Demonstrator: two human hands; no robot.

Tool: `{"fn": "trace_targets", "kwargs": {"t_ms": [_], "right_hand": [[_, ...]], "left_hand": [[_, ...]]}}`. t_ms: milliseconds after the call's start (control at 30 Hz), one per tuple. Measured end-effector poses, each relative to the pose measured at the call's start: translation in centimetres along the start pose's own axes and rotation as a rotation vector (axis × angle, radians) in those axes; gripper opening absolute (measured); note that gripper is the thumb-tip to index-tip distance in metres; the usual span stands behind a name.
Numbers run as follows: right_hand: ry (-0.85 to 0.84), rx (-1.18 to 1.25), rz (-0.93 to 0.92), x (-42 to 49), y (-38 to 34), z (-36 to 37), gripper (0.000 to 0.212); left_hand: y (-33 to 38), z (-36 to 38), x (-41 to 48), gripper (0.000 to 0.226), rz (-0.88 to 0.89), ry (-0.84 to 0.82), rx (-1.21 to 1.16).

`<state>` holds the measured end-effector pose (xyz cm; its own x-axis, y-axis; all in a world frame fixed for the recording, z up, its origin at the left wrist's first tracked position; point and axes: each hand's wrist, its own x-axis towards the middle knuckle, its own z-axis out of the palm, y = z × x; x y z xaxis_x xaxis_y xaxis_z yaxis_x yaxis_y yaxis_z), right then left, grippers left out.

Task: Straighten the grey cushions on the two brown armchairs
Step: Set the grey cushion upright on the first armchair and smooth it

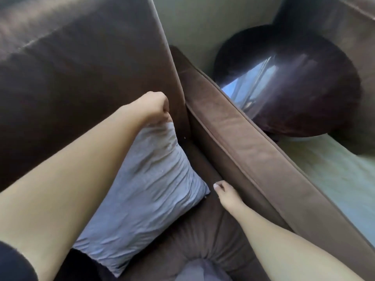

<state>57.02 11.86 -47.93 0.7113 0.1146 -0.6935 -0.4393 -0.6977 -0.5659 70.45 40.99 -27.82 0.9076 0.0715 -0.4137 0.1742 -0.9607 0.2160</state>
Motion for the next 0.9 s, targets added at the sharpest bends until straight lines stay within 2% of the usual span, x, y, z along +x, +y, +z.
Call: {"fn": "trace_targets", "kwargs": {"t_ms": [67, 167, 333, 433, 567, 900], "right_hand": [[-0.047, 0.012, 0.011, 0.9, 1.4, 0.8, 0.023], [-0.08, 0.0, 0.016, 1.7, 1.8, 2.0, 0.024], [-0.012, -0.064, 0.038, 3.5, 2.1, 3.4, 0.011], [0.014, -0.136, -0.005, 3.9, 1.4, 3.8, 0.014], [0.026, -0.249, -0.049, 4.6, 1.4, 4.2, 0.03], [-0.107, -0.538, -0.049, 3.0, 4.0, 3.9, 0.019]], "left_hand": [[-0.6, -0.2, -0.2, 0.016, 0.049, 0.005, 0.004], [-1.7, -0.8, -0.3, 0.013, 0.075, 0.019, -0.065], [-2.3, -1.3, 1.1, 0.01, 0.08, -0.017, -0.161], [-2.8, -1.2, 2.1, 0.009, 0.052, -0.026, -0.258], [-3.4, -1.3, 3.2, 0.012, 0.027, -0.047, -0.319], [-4.9, -0.6, 5.2, 0.017, 0.004, -0.046, -0.419]]}}
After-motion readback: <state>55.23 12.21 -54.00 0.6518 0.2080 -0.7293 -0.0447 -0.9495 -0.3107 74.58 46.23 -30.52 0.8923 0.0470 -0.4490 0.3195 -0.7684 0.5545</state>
